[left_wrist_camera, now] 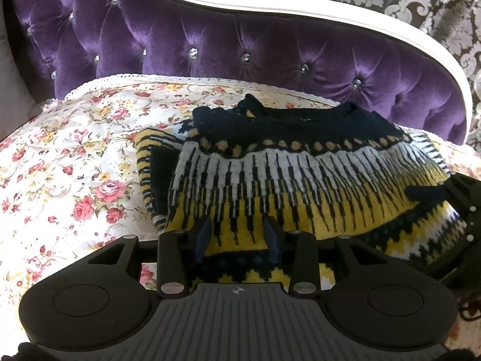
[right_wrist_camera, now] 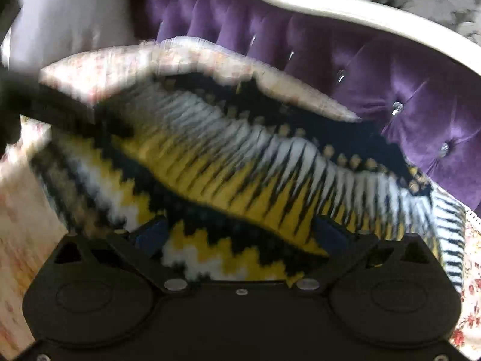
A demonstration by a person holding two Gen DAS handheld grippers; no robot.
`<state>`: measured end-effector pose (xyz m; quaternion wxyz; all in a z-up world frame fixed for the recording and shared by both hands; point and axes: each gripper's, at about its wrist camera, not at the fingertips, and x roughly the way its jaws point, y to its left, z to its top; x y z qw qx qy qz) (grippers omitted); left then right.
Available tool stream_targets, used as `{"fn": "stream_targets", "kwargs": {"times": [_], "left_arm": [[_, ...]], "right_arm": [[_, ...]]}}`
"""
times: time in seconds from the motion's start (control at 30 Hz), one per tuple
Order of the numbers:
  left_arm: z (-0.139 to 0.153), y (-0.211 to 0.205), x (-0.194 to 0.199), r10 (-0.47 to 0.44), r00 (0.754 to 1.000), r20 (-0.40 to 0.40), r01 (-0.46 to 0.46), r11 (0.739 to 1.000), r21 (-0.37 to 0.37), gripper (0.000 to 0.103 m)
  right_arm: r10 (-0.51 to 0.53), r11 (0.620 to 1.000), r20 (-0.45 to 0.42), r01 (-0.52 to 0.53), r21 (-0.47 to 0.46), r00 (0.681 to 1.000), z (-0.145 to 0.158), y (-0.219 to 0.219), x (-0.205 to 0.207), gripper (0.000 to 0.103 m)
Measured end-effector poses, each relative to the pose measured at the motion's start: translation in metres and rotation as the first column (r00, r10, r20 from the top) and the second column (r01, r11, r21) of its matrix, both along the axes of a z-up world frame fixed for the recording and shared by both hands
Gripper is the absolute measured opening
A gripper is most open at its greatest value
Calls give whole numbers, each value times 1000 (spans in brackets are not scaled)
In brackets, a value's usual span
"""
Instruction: Fold small clothes
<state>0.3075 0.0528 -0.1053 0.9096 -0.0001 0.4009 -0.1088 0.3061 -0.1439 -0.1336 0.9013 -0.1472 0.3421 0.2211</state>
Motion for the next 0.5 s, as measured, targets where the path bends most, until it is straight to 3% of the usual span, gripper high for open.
{"fn": "stream_targets", "kwargs": {"times": [0.23,0.33,0.43,0.5], "left_arm": [[-1,-5,0,-9,1000,6,9,999,31,38],[-1,-4,1,-9,1000,6,9,1000,27,38],[-1,-2,1,-1,1000,4,1,1000,10,38],[-1,-1,1,0,1000,5,0,1000,9,38]], "right_arm": [[-17,998,-81,21,55,997,4,-14,-2,103],[-70,982,-97,86,167,993,18,-35,-5,102],[-209,905,-115,236,355,971,36,-82,0,102],[-302,823,-148,336,457,942,43,-120,4,102]]}}
